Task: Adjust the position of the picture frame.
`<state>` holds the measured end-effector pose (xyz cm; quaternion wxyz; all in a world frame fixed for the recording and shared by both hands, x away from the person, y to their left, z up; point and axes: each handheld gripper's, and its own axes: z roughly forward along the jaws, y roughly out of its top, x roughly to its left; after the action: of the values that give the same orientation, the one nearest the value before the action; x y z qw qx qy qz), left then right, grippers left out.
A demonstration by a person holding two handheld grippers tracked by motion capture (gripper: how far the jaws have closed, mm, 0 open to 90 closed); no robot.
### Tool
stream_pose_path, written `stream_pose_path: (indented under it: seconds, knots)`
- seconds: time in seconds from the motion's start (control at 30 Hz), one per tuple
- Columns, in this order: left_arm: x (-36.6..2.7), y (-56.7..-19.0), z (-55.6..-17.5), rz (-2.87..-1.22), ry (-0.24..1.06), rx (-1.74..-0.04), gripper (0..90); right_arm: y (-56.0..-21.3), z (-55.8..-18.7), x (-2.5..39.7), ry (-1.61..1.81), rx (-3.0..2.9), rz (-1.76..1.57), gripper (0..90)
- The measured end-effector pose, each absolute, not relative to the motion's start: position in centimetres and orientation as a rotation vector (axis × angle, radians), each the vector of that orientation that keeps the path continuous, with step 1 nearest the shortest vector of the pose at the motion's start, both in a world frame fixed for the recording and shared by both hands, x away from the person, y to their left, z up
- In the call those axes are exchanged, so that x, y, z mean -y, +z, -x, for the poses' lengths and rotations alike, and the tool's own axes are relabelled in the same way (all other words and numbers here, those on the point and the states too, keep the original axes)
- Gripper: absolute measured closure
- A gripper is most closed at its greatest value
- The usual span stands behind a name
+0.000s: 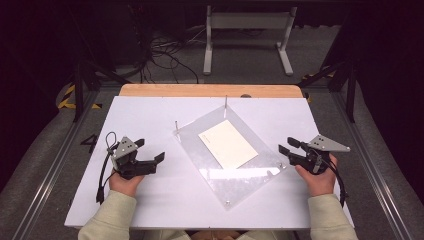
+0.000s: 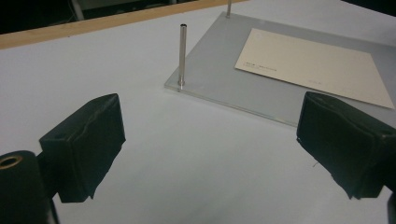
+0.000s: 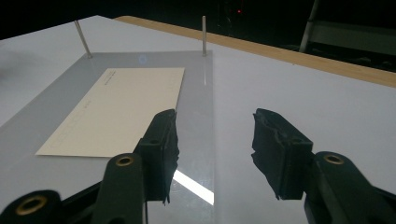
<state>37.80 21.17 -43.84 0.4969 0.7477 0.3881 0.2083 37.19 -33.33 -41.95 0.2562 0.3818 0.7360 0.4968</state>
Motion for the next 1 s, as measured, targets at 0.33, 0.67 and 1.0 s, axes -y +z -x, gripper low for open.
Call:
stream_pose_path:
  seconds: [0.33, 0.67, 1.0]
  knots:
    - [-21.2, -43.8, -37.8, -1.812, 0.499, -0.94, 8.5, -41.4, -37.1, 33.6, 1.355, -2.013, -1.059, 53.2]
    - [-21.2, -43.7, -37.8, -1.811, 0.494, -0.948, 9.2, -41.3, -37.1, 33.3, 1.237, -2.151, -1.103, 66.9]
    - [-21.0, -43.9, -37.9, -1.83, 0.483, -0.957, 9.5, -43.1, -38.3, 33.0, 1.051, -2.277, -1.194, 86.2]
